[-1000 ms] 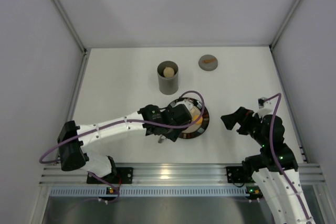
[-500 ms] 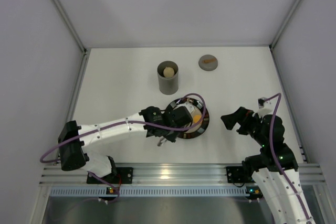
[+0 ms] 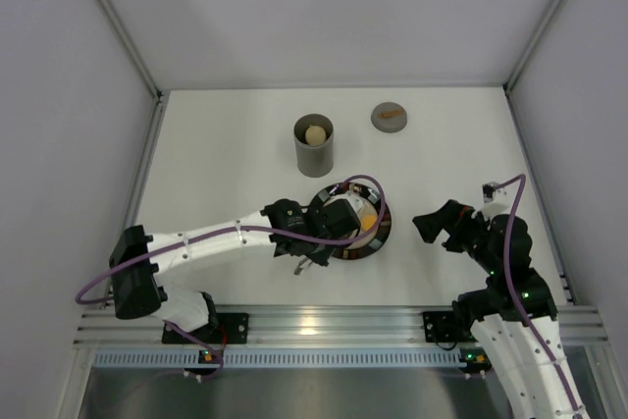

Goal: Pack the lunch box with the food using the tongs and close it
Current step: Pick up the fake food from the plate.

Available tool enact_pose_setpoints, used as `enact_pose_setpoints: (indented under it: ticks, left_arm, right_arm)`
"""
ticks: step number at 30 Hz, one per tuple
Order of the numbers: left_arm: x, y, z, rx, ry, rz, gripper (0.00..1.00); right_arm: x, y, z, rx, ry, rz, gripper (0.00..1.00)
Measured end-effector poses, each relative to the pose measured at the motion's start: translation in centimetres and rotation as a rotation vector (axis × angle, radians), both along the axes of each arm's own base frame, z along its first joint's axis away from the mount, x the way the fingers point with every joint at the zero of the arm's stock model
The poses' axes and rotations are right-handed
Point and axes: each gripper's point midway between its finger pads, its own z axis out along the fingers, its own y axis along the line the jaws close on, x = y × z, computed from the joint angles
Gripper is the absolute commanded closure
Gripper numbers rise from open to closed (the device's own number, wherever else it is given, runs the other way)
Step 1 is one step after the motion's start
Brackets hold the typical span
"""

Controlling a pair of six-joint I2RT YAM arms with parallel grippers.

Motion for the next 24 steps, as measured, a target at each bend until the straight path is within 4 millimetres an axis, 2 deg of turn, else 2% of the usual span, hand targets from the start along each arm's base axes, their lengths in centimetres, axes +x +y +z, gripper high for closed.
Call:
enact_pose_setpoints:
  ticks: [3, 6, 14, 19, 24]
  left_arm:
    - [0.0, 0.0, 0.0, 0.002, -0.001, 0.0, 0.59]
    - [0.0, 0.0, 0.0, 0.002, -0.002, 0.001, 0.56]
    - [0.1, 0.0, -0.1, 0.007, -0.001, 0.001, 0.56]
    - [0.1, 0.0, -1.0, 0.033, 0.009, 0.001, 0.68]
    - [0.1, -0.1, -1.5, 0.054, 0.016, -0.001, 0.72]
  right_arm:
    - [0.0, 0.0, 0.0, 0.0, 0.0, 0.0, 0.0]
    - [0.0, 0.0, 0.0, 0.0, -0.001, 0.0, 0.01]
    - [0.0, 0.0, 0.0, 0.0, -0.001, 0.0, 0.0]
    - [0.0, 0.0, 0.0, 0.0, -0.001, 0.0, 0.0]
    - [0.0, 0.0, 0.0, 0.0, -0.001, 0.0, 0.01]
